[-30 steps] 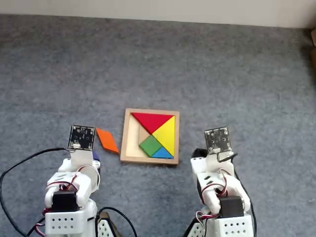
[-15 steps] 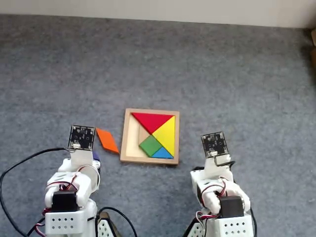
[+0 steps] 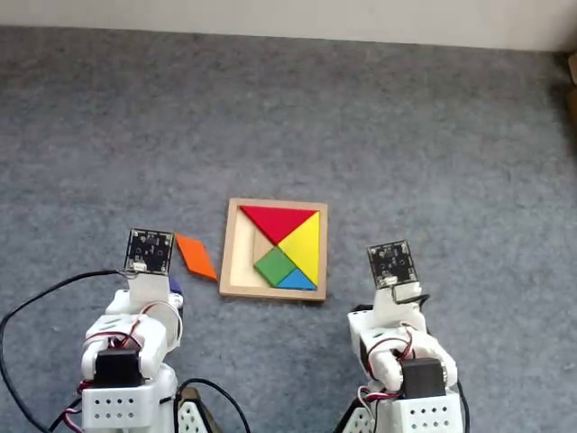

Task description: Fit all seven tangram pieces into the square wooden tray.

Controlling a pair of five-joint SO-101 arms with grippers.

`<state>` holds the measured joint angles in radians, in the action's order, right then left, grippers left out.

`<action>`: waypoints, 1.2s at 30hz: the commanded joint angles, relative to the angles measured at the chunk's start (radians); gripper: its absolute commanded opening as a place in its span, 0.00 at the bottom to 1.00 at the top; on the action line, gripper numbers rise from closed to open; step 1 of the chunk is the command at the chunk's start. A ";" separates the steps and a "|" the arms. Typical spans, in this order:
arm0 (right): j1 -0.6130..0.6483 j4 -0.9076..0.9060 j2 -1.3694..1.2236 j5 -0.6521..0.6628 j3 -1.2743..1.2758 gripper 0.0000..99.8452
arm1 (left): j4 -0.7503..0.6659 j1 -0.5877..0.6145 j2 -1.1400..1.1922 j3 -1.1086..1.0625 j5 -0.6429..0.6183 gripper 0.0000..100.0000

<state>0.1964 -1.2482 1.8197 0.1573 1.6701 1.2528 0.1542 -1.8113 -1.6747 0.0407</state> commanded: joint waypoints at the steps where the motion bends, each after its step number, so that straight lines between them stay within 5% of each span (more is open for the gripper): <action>1: -0.008 -0.004 0.018 -0.003 0.150 0.01 | 0.003 0.004 -0.001 -0.021 -0.009 0.03; 10: -0.008 -0.004 0.018 -0.003 0.150 0.01 | -0.002 0.005 -0.004 0.047 0.011 0.03; 16: -0.008 -0.004 0.018 -0.003 0.150 0.01 | 0.023 0.041 0.001 0.186 0.391 0.03; 26: -0.013 -0.005 0.021 -0.003 0.150 0.01 | 0.095 0.042 0.217 0.469 0.299 0.03; 29: -0.013 -0.005 0.021 -0.003 0.150 0.01 | 0.094 0.041 0.407 0.539 0.282 0.12; 36: -0.013 -0.005 0.021 -0.003 0.150 0.01 | 0.094 0.013 0.760 0.716 0.008 0.31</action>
<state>0.1964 -1.2482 1.8197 0.1573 1.6701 1.3433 0.1818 -1.1715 -1.0610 0.1527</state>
